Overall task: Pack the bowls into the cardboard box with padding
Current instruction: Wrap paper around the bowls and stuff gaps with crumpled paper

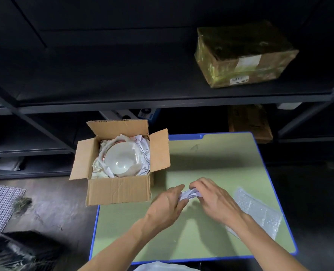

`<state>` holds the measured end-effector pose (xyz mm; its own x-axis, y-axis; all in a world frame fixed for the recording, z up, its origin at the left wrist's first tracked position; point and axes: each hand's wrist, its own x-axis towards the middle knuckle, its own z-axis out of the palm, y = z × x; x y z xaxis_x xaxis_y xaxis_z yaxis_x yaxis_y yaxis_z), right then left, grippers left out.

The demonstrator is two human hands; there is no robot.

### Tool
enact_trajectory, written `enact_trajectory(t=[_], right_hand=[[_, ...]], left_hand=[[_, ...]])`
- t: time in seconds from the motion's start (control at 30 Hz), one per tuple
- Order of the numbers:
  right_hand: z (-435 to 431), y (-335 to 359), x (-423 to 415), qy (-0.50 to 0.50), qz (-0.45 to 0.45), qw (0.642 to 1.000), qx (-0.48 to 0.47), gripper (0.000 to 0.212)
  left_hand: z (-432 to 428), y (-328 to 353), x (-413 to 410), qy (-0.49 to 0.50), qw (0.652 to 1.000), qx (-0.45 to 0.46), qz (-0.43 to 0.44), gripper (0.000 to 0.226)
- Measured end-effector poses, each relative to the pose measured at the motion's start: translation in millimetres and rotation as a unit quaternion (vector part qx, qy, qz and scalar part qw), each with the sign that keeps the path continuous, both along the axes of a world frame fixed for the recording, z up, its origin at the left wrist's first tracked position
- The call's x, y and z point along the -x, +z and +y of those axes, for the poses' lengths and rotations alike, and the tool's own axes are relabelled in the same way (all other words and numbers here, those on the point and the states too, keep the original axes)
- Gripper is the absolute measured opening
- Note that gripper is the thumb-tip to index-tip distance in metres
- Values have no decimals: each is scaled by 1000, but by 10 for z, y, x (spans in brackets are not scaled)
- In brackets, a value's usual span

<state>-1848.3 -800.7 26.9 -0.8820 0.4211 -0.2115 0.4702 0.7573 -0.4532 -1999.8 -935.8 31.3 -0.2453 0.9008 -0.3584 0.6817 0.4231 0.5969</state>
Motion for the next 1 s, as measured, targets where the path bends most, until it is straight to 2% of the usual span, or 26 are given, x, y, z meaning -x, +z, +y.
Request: enact_trajectory(t=[0.03,0.1,0.23,0.37,0.43,0.6,0.7,0.83,0.93,1.0], right_hand=[[9,73,12,3,7,1000,9,37],[11,230,58,25,11,999,20,37],[-8,570,225,80,13,996,39,34],[-16,824,433,112,41,992,33,37],[-31,905,543,134,69,989,10,43],[-155,1030,916,162,116,979,-45,31],[-248,1076,1192,169,123,977,-36,38],[-360,1038,1597,197,99,975,-32,33],[-455,1018,1880,212,84,973,-39,34],[-523,997,2042,181,97,978,-34,37]], left_hand=[[-32,34,6,0,1000,-15,-15,13],[-95,140,-1,7,999,-34,-8,27],[-210,402,8,53,994,-92,-2,20],[-314,736,73,97,987,-130,-5,25],[-389,879,150,122,983,-138,-6,25],[-596,1000,502,167,976,-142,4,25],[-722,981,771,197,968,-152,20,20],[-861,943,1040,215,961,-162,63,33],[-929,920,1172,235,959,-147,54,28],[-991,897,1297,274,951,-136,48,26]])
